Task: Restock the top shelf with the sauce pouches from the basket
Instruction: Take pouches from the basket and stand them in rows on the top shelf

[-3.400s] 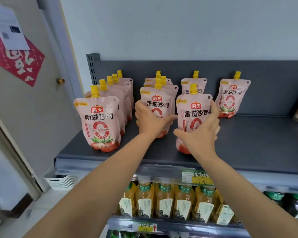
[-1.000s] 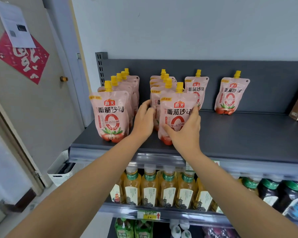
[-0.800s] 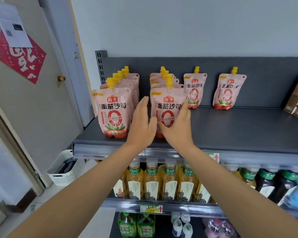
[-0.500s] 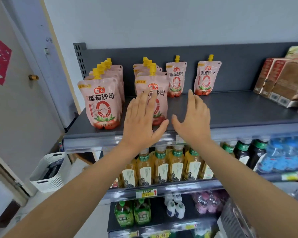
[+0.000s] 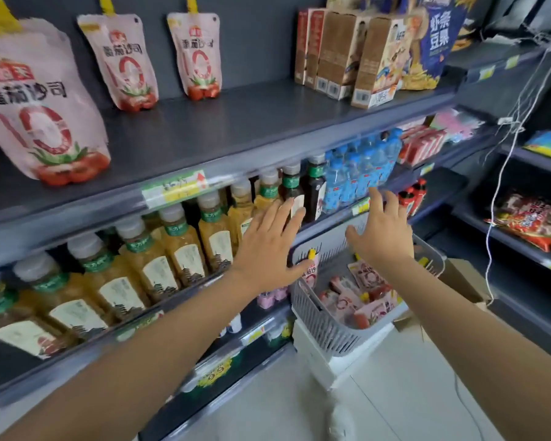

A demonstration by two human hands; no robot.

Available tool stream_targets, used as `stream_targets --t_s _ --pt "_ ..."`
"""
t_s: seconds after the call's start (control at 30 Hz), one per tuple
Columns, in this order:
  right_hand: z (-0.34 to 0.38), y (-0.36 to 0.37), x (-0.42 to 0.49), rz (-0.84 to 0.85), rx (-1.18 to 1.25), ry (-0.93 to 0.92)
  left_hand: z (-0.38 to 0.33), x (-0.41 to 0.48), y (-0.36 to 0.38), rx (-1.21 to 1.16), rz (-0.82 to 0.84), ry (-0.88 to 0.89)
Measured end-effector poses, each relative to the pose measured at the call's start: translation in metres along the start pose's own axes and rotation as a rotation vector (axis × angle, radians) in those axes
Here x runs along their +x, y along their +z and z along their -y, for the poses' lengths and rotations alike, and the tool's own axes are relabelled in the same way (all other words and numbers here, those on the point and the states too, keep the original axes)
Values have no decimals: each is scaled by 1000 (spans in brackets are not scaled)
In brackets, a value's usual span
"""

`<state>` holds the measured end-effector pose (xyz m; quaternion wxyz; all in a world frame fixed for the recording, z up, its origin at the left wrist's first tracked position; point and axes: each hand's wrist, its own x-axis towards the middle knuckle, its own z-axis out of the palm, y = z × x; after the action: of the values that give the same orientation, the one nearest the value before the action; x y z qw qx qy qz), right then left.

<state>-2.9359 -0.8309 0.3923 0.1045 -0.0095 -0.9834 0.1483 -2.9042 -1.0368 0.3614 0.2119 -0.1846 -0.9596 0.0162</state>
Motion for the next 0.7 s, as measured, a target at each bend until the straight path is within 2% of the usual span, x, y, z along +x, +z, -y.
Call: stream_targets --t_s 0.2,0.33,0.43,0.53,0.63,0.7 --pt "-94 61 50 295 13 137 -64 49 98 -85 190 31" --pt "-143 109 82 577 -19 178 -100 76 161 -98 515 -1" --pt "-162 140 93 723 30 243 -131 88 197 -269 740 -43" --pt "-174 161 100 819 25 280 -166 85 224 -438 966 -118" --pt "-183 175 108 836 79 327 -186 81 237 -558 1103 -249" --pt "-187 180 117 803 123 360 -188 80 247 -593 1085 -268"
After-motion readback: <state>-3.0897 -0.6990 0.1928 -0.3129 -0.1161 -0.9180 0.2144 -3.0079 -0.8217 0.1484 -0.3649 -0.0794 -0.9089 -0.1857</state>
